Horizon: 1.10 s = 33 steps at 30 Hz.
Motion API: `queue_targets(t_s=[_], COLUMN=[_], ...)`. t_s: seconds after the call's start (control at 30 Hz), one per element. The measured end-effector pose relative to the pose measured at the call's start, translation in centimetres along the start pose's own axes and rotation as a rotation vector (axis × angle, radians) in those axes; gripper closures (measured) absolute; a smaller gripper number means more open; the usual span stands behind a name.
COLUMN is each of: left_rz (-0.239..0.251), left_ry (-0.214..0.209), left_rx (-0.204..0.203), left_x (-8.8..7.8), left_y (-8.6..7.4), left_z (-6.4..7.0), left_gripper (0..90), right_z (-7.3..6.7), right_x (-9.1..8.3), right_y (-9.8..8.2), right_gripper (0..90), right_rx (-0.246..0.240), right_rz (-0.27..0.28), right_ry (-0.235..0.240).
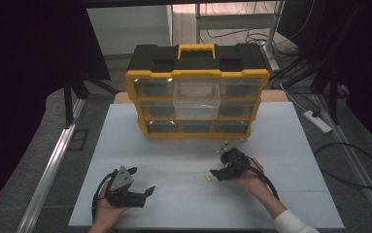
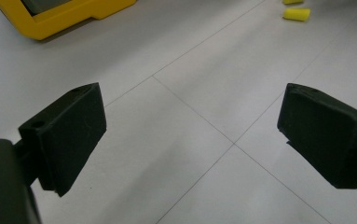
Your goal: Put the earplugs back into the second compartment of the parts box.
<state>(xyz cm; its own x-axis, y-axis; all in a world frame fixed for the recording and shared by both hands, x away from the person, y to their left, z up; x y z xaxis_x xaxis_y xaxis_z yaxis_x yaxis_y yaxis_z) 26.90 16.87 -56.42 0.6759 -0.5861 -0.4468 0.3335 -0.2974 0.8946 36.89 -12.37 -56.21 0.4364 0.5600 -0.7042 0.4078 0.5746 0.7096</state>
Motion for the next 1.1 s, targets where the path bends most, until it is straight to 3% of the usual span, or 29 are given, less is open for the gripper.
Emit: queue_targets(t_s=[0.23,0.5,0.63,0.77,0.93,0.97,1.0,1.1], left_rz=[0.001,0.006,0.006,0.008,0.010,0.010,0.010,0.007], left_ry=[0.000,0.000,0.000,0.001,0.001,0.001,0.000,-0.001], left_rx=[0.003,0.003,0.004,0.003,0.004,0.004,0.004,0.004], left_x=[0.0,-0.1,-0.1,-0.2,-0.2,-0.2,-0.2,-0.2], left_y=[0.0,0.0,0.0,0.0,0.0,0.0,0.1,0.0], left_z=[0.0,0.0,0.0,0.0,-0.1,-0.1,0.0,0.0], left_gripper=[8.0,8.0,8.0,8.0,8.0,8.0,8.1,8.1], right_z=[-0.2,-0.5,-0.6,-0.4,-0.2,-0.2,-0.2,0.0], right_x=[0.8,0.5,0.4,-0.1,-2.0,-2.0,-3.0,-4.4], right_y=[-0.6,-0.7,-0.7,-0.2,1.2,1.2,1.9,2.7], right_gripper=[46.0,77.1,79.8,79.9,79.8,79.8,79.8,79.8], right_rx=[-0.019,-0.038,-0.036,-0.021,-0.007,-0.007,-0.006,0.009], right_rz=[-0.047,-0.055,-0.057,-0.003,0.123,0.123,0.185,0.257], right_ry=[0.028,0.039,0.051,0.057,0.052,0.052,0.054,0.053])
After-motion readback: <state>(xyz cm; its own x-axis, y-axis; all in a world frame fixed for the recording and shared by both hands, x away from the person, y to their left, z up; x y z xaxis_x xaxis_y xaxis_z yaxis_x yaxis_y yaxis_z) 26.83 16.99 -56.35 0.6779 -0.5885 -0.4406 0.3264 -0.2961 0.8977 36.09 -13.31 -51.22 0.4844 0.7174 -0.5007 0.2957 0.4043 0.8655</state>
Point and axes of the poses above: each handheld gripper's, and its own axes: x roughly forward along the jaws, y roughly out of its top, z roughly to its right, the point moved 7 cm from there along x, roughly forward along the jaws, and after that the axes turned 10 degrees about z, right-handed, at the moved point
